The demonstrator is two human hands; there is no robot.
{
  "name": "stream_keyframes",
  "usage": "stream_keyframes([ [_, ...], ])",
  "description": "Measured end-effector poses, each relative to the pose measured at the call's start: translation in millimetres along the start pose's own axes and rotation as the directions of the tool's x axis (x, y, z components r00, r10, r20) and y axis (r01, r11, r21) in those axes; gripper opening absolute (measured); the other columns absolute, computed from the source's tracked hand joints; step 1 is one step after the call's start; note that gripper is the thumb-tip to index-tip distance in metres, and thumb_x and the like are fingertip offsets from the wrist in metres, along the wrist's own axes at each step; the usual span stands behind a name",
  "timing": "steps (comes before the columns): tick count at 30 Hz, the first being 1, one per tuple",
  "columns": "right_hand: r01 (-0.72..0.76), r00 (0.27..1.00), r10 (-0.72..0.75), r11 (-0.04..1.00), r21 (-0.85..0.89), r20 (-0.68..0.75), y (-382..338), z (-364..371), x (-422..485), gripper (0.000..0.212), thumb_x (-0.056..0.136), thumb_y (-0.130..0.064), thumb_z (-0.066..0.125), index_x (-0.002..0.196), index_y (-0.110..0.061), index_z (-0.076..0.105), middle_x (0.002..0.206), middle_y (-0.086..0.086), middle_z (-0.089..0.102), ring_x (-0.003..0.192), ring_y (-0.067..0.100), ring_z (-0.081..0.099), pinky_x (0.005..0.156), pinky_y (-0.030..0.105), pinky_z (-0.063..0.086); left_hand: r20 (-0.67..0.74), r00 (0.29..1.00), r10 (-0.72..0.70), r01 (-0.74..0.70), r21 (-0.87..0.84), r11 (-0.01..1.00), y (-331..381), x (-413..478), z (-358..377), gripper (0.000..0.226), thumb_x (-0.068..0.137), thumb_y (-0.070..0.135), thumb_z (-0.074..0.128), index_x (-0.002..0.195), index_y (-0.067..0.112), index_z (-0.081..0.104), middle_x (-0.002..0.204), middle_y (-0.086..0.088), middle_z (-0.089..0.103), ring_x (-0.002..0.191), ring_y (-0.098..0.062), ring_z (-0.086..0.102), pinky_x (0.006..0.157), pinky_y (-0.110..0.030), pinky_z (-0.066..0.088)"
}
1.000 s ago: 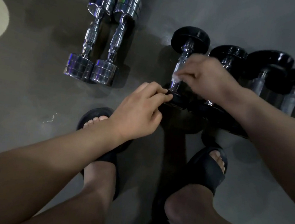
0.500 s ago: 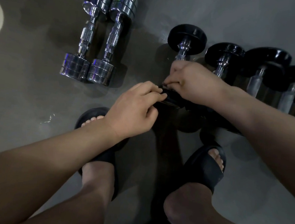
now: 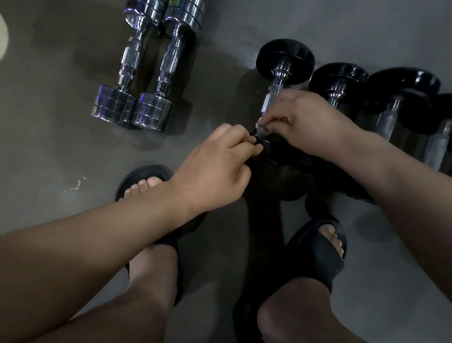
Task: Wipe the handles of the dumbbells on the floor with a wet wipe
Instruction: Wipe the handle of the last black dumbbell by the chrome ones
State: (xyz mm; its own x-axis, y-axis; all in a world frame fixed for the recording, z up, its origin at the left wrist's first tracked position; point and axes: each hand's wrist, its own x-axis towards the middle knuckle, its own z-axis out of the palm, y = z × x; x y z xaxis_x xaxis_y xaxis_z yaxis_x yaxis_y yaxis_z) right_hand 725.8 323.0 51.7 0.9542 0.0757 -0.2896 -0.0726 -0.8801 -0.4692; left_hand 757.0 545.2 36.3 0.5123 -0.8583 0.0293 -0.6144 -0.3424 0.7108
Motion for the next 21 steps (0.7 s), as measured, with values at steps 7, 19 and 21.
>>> stream_keyframes([
  [7,-0.343,0.888,0.347,0.937,0.068,-0.301,8,0,27,0.018,0.097,-0.019,0.060,0.107,-0.014,0.075,0.113,0.011,0.060,0.097,0.024,0.059,0.080,0.025,0.040,0.020,0.998,-0.053,0.053,-0.006,0.999,8,1,-5,0.032,0.085,0.007,0.051,0.107,0.006,0.074,0.106,-0.001,0.060,0.108,-0.022,0.056,0.086,-0.039,0.054],
  [19,-0.258,0.959,0.262,0.965,0.050,-0.107,-19,22,-8,0.015,0.094,-0.018,0.066,0.101,-0.023,0.079,0.104,-0.004,0.072,0.097,0.016,0.066,0.082,0.019,0.043,0.079,0.988,-0.132,0.121,0.130,0.984,21,8,-13,0.032,0.081,0.021,0.048,0.098,0.010,0.073,0.103,-0.006,0.057,0.100,-0.030,0.059,0.082,-0.045,0.054],
  [21,-0.280,0.947,0.292,0.954,0.108,-0.130,-19,23,-6,0.014,0.093,-0.017,0.065,0.099,-0.022,0.077,0.096,-0.005,0.068,0.093,0.017,0.066,0.079,0.020,0.044,0.074,0.986,-0.150,0.139,0.134,0.981,21,7,-13,0.027,0.082,0.018,0.051,0.097,0.009,0.072,0.103,-0.006,0.057,0.100,-0.030,0.059,0.083,-0.044,0.053],
])
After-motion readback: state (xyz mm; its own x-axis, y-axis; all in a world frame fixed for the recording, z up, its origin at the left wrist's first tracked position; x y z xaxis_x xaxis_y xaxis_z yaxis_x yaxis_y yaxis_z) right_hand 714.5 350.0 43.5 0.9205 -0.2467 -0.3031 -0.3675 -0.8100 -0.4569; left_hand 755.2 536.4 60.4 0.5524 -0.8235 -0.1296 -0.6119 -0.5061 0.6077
